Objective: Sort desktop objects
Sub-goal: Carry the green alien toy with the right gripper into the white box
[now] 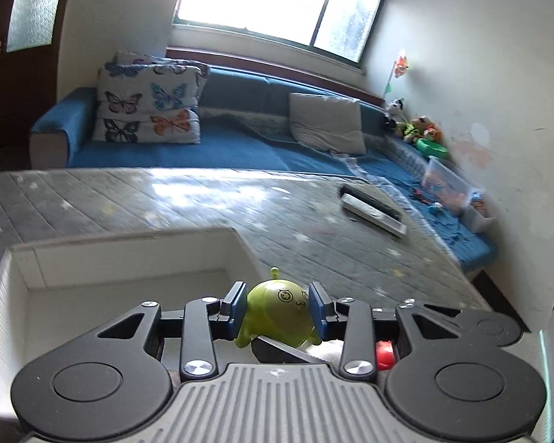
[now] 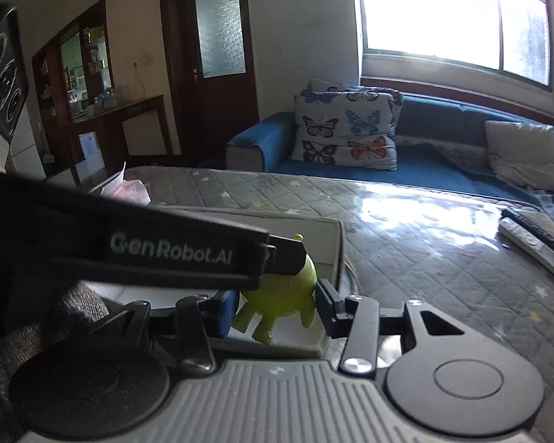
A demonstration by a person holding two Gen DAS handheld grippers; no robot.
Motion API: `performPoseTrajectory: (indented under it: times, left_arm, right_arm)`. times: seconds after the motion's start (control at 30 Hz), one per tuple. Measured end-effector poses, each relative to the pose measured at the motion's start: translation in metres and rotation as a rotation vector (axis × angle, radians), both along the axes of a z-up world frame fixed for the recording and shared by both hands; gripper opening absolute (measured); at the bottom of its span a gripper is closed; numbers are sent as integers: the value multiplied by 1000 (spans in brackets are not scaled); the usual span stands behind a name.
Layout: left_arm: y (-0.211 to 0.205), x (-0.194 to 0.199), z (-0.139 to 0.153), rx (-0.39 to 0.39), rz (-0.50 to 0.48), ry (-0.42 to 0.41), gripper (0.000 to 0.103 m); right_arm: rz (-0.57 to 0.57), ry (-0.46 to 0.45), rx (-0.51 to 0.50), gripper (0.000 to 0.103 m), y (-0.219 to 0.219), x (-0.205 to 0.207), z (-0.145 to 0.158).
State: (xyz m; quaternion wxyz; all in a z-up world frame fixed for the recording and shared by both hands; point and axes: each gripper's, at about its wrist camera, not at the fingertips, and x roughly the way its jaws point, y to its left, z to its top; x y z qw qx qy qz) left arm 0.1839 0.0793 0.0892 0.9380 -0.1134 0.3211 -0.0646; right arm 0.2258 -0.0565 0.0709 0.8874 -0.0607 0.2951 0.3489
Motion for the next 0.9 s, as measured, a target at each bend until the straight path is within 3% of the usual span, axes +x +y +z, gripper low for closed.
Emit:
performPoseTrajectory:
  times: [0.17,0.37,0.67,0.9]
  left_arm:
    - [28,29,-18,-38,43,54,38]
    - [58,58,-50,-107,74,121,38]
    - [81,80,-86,-212,89,214,37]
    - [88,86,-94,-262,93,230,40]
  right_arm:
    - [35,48,-16,45,30,32,-12]
    - [71,114,-105,45,59,72,-37]
    - [106,128,-251,45,85,89,-70]
    - [116,95,-335,46,97,92,-75]
